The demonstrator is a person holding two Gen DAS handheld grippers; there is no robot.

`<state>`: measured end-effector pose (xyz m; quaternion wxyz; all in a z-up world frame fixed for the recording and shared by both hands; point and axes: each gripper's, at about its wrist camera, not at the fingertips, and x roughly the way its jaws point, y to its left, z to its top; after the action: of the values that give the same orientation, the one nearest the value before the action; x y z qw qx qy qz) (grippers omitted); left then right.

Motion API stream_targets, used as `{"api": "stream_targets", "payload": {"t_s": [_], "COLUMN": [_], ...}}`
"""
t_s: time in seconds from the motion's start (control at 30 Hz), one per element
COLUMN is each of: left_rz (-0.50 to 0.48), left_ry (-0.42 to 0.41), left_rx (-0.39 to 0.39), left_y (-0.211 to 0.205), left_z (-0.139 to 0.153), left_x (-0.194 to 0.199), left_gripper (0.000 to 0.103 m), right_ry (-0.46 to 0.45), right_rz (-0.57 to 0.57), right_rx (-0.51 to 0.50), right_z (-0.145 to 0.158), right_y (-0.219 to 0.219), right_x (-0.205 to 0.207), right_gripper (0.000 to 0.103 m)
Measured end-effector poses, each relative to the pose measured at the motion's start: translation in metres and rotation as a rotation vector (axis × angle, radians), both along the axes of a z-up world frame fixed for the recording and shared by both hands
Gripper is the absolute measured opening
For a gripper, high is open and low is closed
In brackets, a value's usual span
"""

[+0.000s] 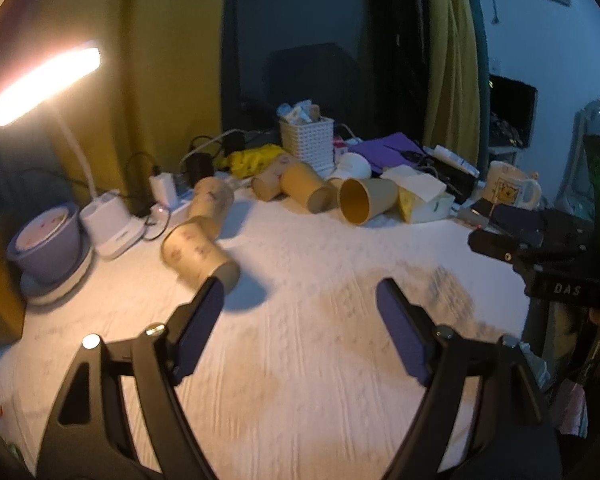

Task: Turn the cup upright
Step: 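Move the left tool toward the tan bamboo-drawing cup lying on its side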

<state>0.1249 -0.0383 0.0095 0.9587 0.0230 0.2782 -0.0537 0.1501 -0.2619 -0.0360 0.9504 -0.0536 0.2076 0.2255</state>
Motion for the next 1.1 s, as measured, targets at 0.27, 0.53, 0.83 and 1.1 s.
{"api": "stream_targets", "payload": {"t_s": [0.27,0.53,0.83,1.1], "left_rz": [-0.081,-0.139,-0.229,-0.317], "left_ry": [0.044,0.068,0.059,0.066], "left_rx": [0.036,0.124,0.144,0.191], "left_y": [-0.026,-0.056,-0.091,-0.113], "left_z": [-0.003,-0.004,-0.009,-0.021], "left_x": [0.078,0.137,0.201,0.245], "left_gripper": [0.080,0.080,0.080,0.080], "right_ry": [0.018,0.052,0.050,0.069], "right_rz": [-0.068,-0.087,-0.090,-0.145], "right_rx": [-0.012,-0.031,-0.043,-0.032], "right_z": [-0.007,-0.009,0.000,0.001], "right_y": [-0.025,-0.037,-0.045,-0.061], "right_x": [0.061,0.110,0.150,0.176], "right_gripper": [0.080,0.080,0.080,0.080]}}
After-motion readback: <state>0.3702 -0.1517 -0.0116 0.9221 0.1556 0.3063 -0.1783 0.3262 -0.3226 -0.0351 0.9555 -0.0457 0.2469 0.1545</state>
